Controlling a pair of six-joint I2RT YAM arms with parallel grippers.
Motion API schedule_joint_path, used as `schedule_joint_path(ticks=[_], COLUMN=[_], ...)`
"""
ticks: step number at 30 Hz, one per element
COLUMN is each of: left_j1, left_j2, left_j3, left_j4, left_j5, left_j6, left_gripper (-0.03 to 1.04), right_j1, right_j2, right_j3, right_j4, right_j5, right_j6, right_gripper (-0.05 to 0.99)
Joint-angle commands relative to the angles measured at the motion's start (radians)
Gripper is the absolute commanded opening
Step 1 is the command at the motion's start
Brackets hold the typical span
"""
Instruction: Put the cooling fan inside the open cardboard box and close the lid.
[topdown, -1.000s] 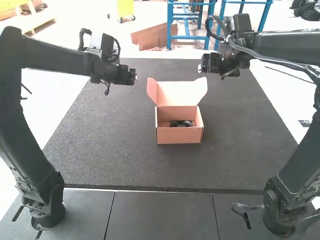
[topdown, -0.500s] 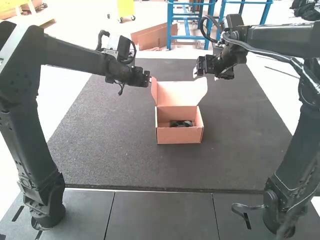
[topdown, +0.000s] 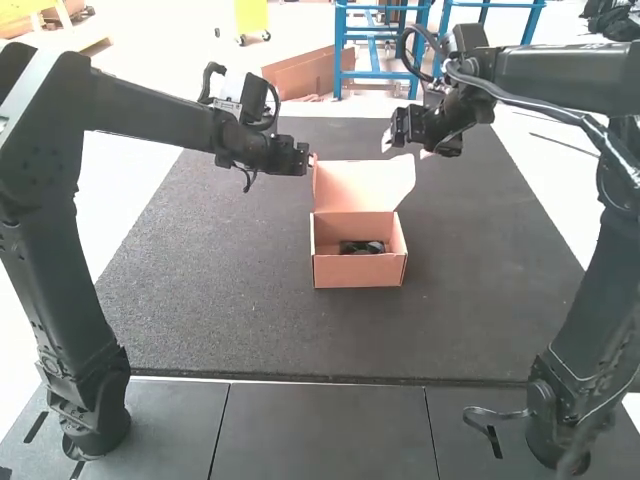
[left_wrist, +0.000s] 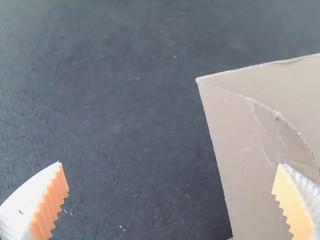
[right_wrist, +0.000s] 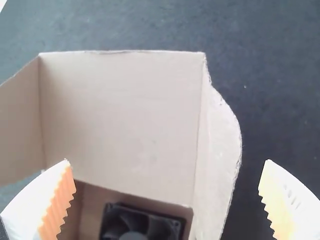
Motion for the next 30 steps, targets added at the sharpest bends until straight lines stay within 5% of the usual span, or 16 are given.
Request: schedule_joint_path(ticks=[1, 10, 26, 30], left_j1=[-0.010, -0.027, -0.034, -0.034], left_j2=[-0.003, -0.003, -0.003, -0.003], left_j3=[0.033, 0.036, 0.035, 0.035], left_j4=[0.008, -0.001, -0.010, -0.013], left_j5=[0.014, 0.013, 0.011, 0.011], left_j6=[-0.008, -0.010, -0.010, -0.010], left_gripper=[0.97, 0.97, 0.97, 0.97], right_j1=[-0.014, -0.014, -0.014, -0.014], right_j2=[0.025, 0.043, 0.055, 0.055], right_j3=[0.038, 0.036, 0.025, 0.027], right_j4=[0.004, 0.019, 0.041, 0.045], right_j5=[-0.015, 0.020, 0.031, 0.031], right_j6=[0.012, 0.016, 0.033, 0.036], right_gripper=[0.81, 0.79, 0.40, 0.40])
